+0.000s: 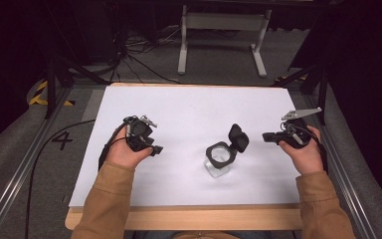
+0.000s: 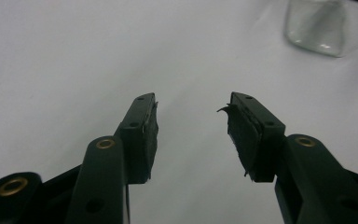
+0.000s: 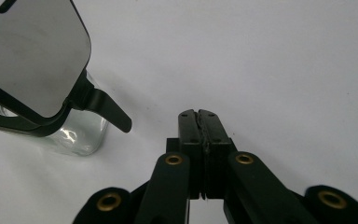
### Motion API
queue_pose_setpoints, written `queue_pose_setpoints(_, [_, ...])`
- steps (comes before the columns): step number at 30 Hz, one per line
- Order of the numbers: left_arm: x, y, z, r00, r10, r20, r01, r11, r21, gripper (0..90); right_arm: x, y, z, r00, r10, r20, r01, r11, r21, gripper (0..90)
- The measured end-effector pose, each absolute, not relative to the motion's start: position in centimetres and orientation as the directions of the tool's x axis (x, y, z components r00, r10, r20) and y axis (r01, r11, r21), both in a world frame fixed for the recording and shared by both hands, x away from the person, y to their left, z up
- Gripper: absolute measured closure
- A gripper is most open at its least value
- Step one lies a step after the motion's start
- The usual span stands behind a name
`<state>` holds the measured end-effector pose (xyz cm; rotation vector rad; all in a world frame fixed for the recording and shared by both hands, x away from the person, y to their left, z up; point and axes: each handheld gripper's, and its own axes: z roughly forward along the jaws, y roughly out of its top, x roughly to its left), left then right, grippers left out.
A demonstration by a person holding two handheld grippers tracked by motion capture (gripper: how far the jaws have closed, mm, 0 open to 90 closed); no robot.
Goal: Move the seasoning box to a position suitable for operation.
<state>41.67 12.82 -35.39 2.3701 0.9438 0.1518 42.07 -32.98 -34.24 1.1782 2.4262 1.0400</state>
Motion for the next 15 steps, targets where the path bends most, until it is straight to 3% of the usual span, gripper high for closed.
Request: queue_pose_setpoints(15, [39.1,9.9,-33.5,0.84,0.518,-0.162,0.496,-0.613,0.615,65.7,40.9,-32.0,-32.9,-0.704,0.698,0.132,0.5,0.356,0.789,90.0])
